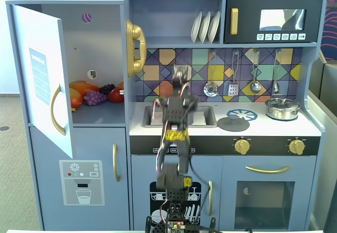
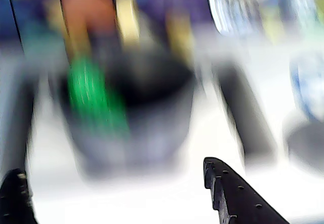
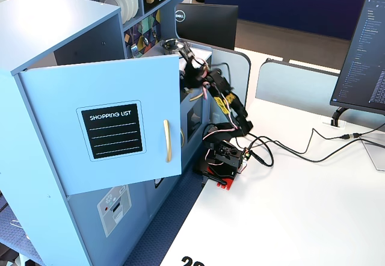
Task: Pick up the green pineapple from the left cabinet and place it in the gray recipient
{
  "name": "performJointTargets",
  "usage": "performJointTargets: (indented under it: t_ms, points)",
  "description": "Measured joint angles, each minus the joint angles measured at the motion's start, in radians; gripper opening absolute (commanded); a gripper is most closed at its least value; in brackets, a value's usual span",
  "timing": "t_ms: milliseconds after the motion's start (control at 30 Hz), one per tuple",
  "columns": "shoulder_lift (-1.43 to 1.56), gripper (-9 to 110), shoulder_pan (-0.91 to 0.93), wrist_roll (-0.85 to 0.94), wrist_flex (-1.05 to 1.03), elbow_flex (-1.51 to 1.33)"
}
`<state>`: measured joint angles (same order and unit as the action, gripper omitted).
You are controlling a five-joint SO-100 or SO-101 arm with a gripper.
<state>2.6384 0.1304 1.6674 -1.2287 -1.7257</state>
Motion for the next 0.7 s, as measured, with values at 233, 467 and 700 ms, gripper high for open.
performJointTargets:
  t_ms: [233, 467, 700]
  points:
    - [0.308, 9, -0.014, -0.018, -0.143, -0.439]
    - [0.439, 0, -0.032, -0.086, 0.035, -0.956]
    - [0.489, 0, -0.044, -0.169, 0.123, -1.246]
